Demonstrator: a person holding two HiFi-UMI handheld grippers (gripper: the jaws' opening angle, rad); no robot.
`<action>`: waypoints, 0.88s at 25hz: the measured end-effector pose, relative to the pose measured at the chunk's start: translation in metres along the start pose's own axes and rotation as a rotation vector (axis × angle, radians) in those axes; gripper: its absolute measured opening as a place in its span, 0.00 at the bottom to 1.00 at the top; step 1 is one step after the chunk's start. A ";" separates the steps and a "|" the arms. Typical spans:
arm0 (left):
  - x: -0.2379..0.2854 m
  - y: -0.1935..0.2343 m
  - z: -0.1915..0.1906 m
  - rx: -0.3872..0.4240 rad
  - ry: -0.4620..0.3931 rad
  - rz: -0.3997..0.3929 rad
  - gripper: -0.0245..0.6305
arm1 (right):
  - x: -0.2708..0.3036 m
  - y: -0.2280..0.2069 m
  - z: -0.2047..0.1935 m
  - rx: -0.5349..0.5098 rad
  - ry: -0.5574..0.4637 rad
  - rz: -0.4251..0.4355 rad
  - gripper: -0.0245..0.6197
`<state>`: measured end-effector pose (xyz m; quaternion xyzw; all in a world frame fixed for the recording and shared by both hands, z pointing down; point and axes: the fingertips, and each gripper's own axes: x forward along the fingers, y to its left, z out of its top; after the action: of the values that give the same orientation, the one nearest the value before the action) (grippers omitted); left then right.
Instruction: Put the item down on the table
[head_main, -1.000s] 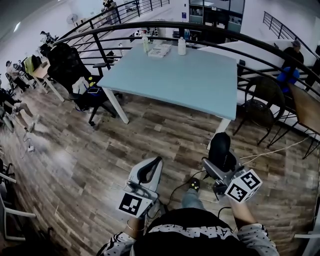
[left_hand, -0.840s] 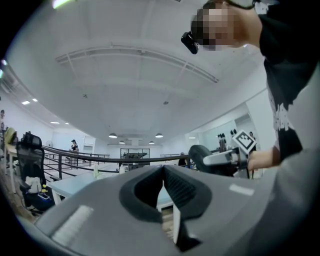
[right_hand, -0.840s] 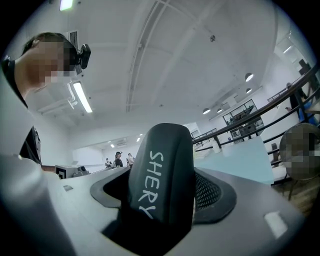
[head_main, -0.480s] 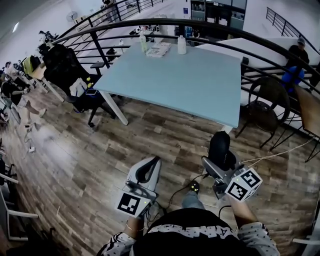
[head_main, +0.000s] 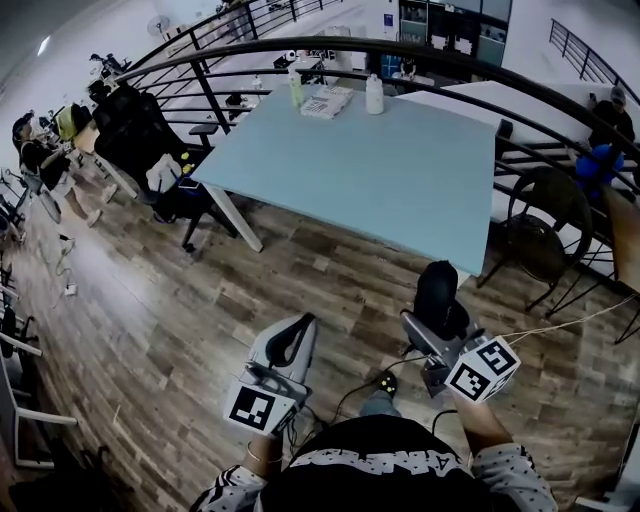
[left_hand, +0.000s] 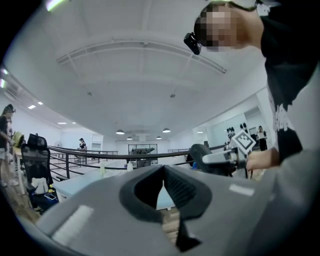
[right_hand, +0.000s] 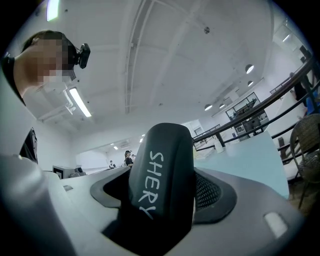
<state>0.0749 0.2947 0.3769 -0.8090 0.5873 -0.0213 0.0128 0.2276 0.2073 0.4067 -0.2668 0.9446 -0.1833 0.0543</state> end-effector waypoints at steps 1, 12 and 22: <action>0.004 0.001 -0.001 0.000 0.002 0.003 0.04 | 0.004 -0.004 0.000 0.003 0.001 0.007 0.62; 0.053 -0.001 0.007 0.021 0.002 0.064 0.04 | 0.025 -0.054 0.022 0.032 -0.009 0.079 0.62; 0.057 -0.006 0.005 0.046 0.047 0.131 0.04 | 0.035 -0.067 0.023 0.060 -0.013 0.146 0.62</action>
<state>0.0979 0.2427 0.3730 -0.7677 0.6383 -0.0532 0.0189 0.2348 0.1290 0.4101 -0.1965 0.9553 -0.2053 0.0817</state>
